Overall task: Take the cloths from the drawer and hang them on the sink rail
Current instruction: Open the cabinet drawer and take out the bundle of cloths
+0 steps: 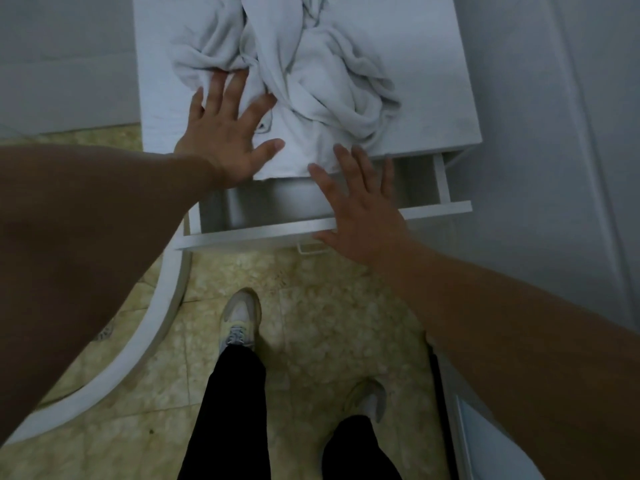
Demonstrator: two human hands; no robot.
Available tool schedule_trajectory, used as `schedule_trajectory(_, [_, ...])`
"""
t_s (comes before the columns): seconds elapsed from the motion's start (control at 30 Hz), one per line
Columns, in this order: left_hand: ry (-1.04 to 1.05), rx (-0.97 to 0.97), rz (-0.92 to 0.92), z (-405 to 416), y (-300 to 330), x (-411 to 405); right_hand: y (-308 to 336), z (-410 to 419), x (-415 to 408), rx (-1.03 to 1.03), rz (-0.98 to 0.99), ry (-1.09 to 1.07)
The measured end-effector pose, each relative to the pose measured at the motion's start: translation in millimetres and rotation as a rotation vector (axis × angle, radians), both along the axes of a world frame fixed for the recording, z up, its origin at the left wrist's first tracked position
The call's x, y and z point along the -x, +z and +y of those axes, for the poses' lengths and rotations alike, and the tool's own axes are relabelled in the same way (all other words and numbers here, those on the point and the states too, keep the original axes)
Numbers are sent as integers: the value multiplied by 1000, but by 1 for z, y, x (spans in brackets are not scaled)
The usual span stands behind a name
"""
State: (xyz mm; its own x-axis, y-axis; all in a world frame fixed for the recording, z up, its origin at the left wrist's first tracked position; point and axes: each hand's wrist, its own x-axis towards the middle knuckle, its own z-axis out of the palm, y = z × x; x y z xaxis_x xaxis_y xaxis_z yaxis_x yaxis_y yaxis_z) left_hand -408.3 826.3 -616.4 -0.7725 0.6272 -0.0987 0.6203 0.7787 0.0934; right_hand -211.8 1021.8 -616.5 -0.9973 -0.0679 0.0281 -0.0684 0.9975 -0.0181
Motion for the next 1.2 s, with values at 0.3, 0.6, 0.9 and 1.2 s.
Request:
schedule_trajectory(0.3, [-6,10,-1,1,5,-2,16,-2,53,-60,70,-187])
schedule_trajectory(0.6, [-54,-98,-50,-5,38,7,46,9,66,17,201,-57])
schedule_trajectory(0.9, [69,-306,363,20,77,56,54,22,136,252,-93,-375])
schedule_trajectory(1.2, [128,-280,-102,32,36,73,33,19,162,298,-234,-330])
